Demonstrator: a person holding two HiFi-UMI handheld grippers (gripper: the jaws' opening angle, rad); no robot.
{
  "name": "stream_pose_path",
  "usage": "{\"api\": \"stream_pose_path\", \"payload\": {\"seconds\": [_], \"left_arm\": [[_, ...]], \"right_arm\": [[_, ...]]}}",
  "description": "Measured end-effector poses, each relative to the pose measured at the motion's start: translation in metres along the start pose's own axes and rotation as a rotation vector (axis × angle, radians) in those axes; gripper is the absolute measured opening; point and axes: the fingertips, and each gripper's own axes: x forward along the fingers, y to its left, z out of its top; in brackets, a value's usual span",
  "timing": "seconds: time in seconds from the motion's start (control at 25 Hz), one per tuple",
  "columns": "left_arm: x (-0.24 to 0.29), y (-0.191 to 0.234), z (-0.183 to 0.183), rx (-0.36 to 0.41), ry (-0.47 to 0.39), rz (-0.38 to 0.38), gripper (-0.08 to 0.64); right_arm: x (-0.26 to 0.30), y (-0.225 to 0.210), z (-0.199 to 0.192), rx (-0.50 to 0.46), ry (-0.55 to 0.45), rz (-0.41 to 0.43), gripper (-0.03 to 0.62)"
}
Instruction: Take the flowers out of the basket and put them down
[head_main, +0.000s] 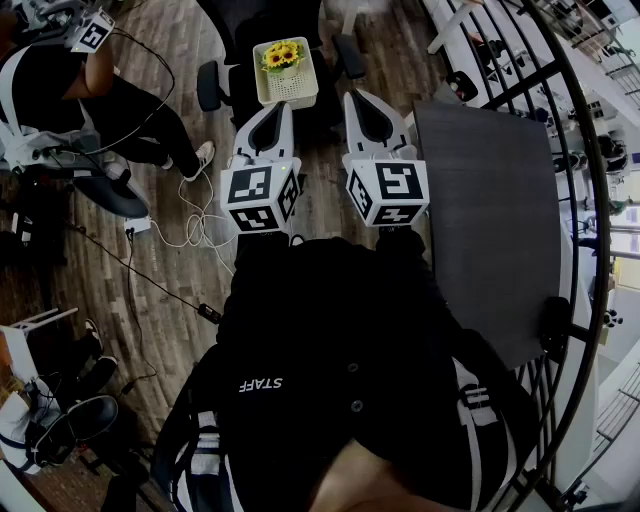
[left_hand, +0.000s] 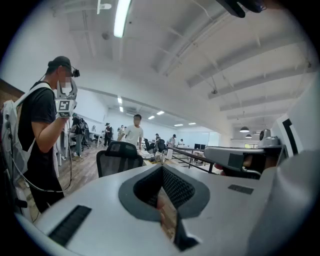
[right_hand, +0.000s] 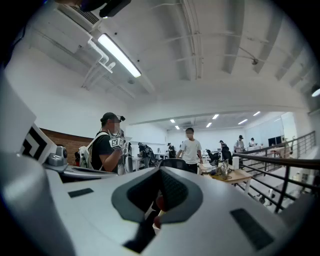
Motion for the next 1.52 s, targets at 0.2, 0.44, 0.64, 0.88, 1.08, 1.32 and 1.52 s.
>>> {"api": "stream_pose_path", "payload": {"seconds": [0.2,0.44,0.64,0.88,1.08,1.32,1.52], "left_arm": [[-0.001,0.005,-0.006,0.001,0.005,0.011,-0.002],[-0.001,0.021,-0.017,-0.005,0.025,0.019,-0.002],[-0.004,0.039,-0.035,-0.027,0.063,0.016,-0.002],[-0.005,0.051,-0.053,-0.031,0.099,0.021,-0.002],[0.01,0.074,-0.067,-0.048,0.13,0.04,-0.002],[0.037,0.076,-0.072,-0.047,0.167,0.078,-0.002],[0.097,0.092,-0.077,-0.047,0.165,0.127,-0.002]], "right_arm": [[0.002,0.002,-0.002,-0.005,-0.007,-0.004,0.012],[0.011,0.009,-0.011,-0.003,0.001,-0.015,0.012],[0.019,0.017,-0.029,0.006,0.046,-0.035,0.012],[0.023,0.017,-0.053,0.025,0.1,-0.062,0.012],[0.046,0.021,-0.071,0.031,0.147,-0.058,0.012],[0.072,-0.003,-0.075,0.05,0.168,-0.034,0.012],[0.127,-0.049,-0.087,0.054,0.176,-0.021,0.012]]}}
